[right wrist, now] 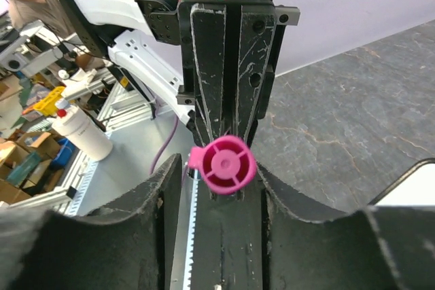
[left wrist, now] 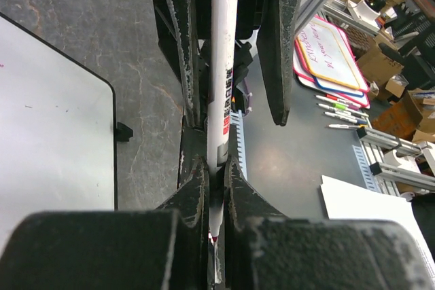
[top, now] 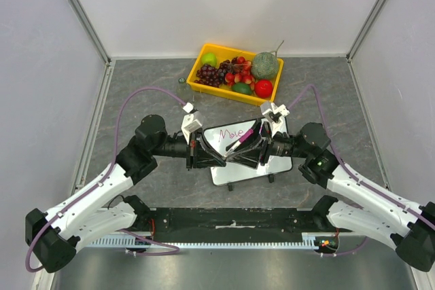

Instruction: Write a sentence on the whiteboard

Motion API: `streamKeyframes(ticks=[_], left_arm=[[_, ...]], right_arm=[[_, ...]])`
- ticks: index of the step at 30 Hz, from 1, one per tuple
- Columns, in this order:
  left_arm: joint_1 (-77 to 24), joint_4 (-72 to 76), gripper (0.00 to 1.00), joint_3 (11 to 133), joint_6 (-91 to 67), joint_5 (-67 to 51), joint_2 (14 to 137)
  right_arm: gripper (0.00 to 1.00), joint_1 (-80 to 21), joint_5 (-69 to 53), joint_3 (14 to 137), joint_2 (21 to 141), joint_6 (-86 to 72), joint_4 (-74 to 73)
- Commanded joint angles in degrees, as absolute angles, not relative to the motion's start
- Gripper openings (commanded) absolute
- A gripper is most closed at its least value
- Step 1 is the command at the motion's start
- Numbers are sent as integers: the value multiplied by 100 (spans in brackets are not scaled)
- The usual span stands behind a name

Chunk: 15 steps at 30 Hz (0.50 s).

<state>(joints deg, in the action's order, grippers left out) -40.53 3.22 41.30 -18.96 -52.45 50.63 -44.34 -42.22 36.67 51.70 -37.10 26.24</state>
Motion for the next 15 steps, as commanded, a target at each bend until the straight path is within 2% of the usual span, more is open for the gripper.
streamKeyframes(ticks=[1, 9, 12, 15], left_arm=[[-4052, 325, 2, 4350, -1696, -5449, 5054], [-4060, 352, 2, 4316, -1714, -5449, 5080], [-4061, 387, 2, 4272, -1749, -5467, 5071], [-4061, 422, 2, 4236, -1758, -5458, 5045]], right_arm=[[45, -4403, -4386, 3665, 5273, -3937, 3120], [31, -4403, -4605, 3665, 5537, -3911, 3129], [20, -4403, -4579, 3639, 5528, -3867, 3085], [0, -4395, -4527, 3639, 5511, -3797, 2971]])
